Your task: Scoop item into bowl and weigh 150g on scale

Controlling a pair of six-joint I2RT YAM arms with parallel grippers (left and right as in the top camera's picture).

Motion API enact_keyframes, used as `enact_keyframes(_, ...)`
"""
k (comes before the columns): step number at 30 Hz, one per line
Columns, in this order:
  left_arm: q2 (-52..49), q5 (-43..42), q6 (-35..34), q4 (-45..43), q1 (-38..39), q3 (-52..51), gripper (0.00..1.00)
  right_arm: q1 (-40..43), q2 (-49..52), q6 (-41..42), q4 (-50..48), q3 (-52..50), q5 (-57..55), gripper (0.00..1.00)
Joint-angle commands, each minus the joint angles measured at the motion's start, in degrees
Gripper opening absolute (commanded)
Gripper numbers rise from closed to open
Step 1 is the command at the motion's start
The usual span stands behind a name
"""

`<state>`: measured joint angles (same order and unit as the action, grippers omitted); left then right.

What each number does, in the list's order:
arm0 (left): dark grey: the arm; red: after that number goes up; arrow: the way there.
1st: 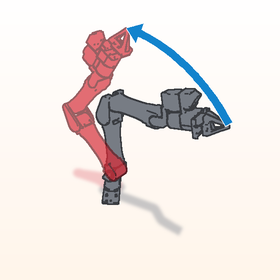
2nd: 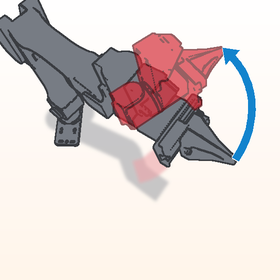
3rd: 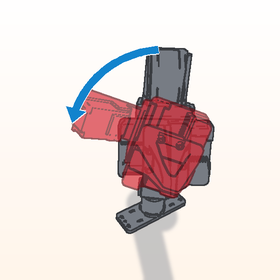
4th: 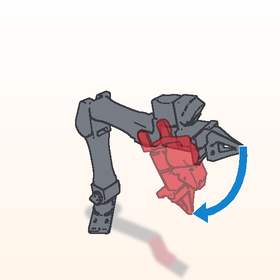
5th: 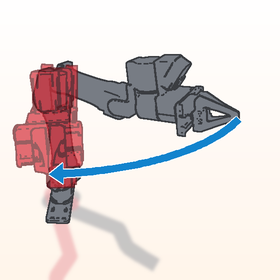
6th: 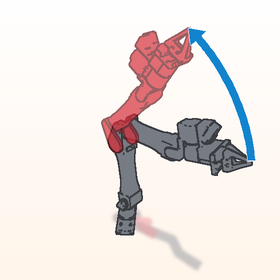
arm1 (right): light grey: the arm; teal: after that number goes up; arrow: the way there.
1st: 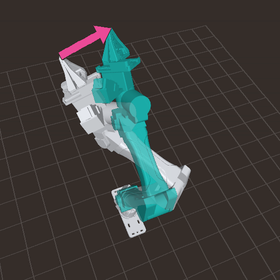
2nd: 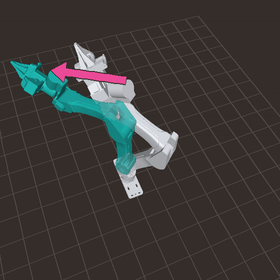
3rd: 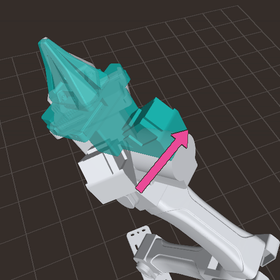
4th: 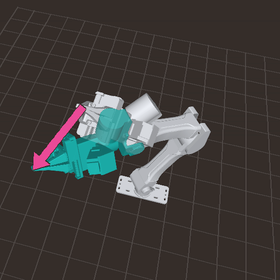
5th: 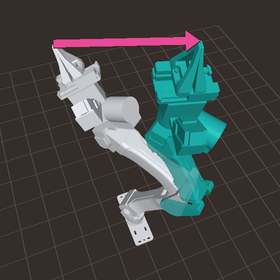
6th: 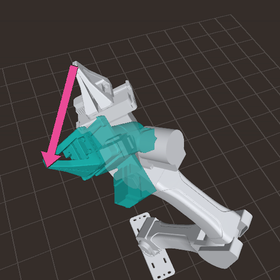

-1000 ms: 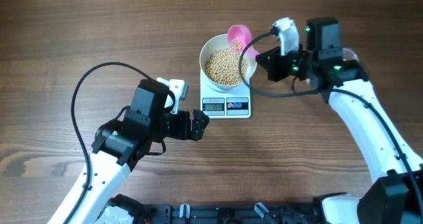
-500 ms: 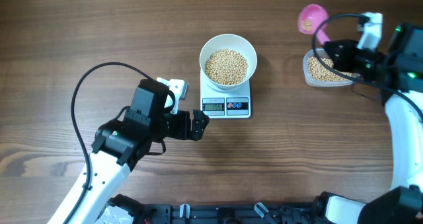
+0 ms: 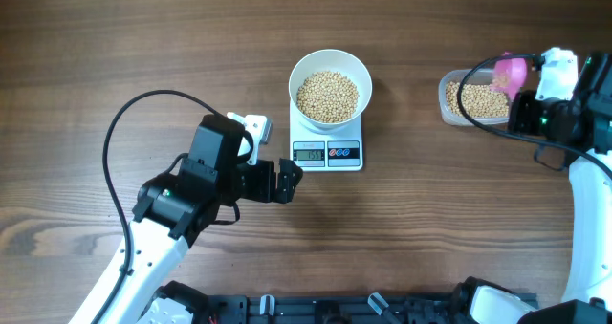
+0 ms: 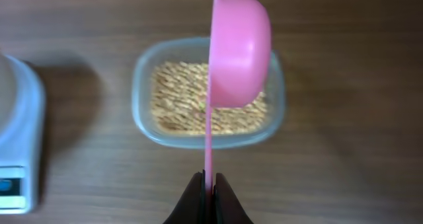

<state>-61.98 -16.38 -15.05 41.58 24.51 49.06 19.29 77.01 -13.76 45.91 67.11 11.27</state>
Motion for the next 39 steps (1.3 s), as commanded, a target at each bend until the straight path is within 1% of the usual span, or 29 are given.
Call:
enact_keyframes(1,-0.13,-0.52,1.18,-0.17,-0.37,0.57,1.0,-0.02,-0.52,-4.55,0.0,0.46,-8.35,0.04)
enact_keyframes(5,-0.13,-0.52,1.18,-0.17,-0.37,0.57,1.0,-2.43,0.96,-7.54,0.37,0.02,-12.61,0.04)
enact_keyframes(10,-0.13,-0.52,1.18,-0.17,-0.37,0.57,1.0,-8.5,2.56,-7.74,-1.68,-0.11,-21.05,0.04)
enact_keyframes(14,-0.13,-0.52,1.18,-0.17,-0.37,0.57,1.0,-11.1,3.19,-8.76,-2.05,-0.11,-27.63,0.04)
enact_keyframes(20,-0.13,-0.52,1.18,-0.17,-0.37,0.57,1.0,-11.41,3.41,-8.17,-1.66,-0.11,-27.12,0.04)
enact_keyframes(22,-0.13,-0.52,1.18,-0.17,-0.37,0.57,1.0,-11.45,3.34,-5.4,-1.73,-0.07,-23.91,0.04)
enact_keyframes(25,-0.13,-0.52,1.18,-0.17,-0.37,0.57,1.0,-11.45,3.34,-0.22,-3.89,-0.04,-10.47,0.04)
enact_keyframes(28,-0.13,-0.52,1.18,-0.17,-0.37,0.57,1.0,-11.45,3.21,4.09,-9.4,0.92,3.3,0.04)
enact_keyframes(30,-0.13,-0.52,1.18,-0.17,-0.37,0.57,1.0,-11.45,2.82,6.67,-15.02,1.16,13.92,0.04)
enact_keyframes(32,-0.13,-0.52,1.18,-0.17,-0.37,0.57,1.0,-11.74,2.99,11.3,-21.68,1.14,26.97,0.04)
enact_keyframes(33,-0.13,-0.52,1.18,-0.17,-0.37,0.57,1.0,-12.2,3.15,11.76,-23.23,1.14,30.34,0.04)
enact_keyframes(35,-0.13,-0.52,1.18,-0.17,-0.37,0.57,1.0,-14.1,3.26,11.58,-23.37,1.11,30.75,0.04)
enact_keyframes(39,-0.13,-0.52,1.18,-0.17,-0.37,0.57,1.0,-20.81,3.3,4.5,-17.92,1.03,24.24,0.04)
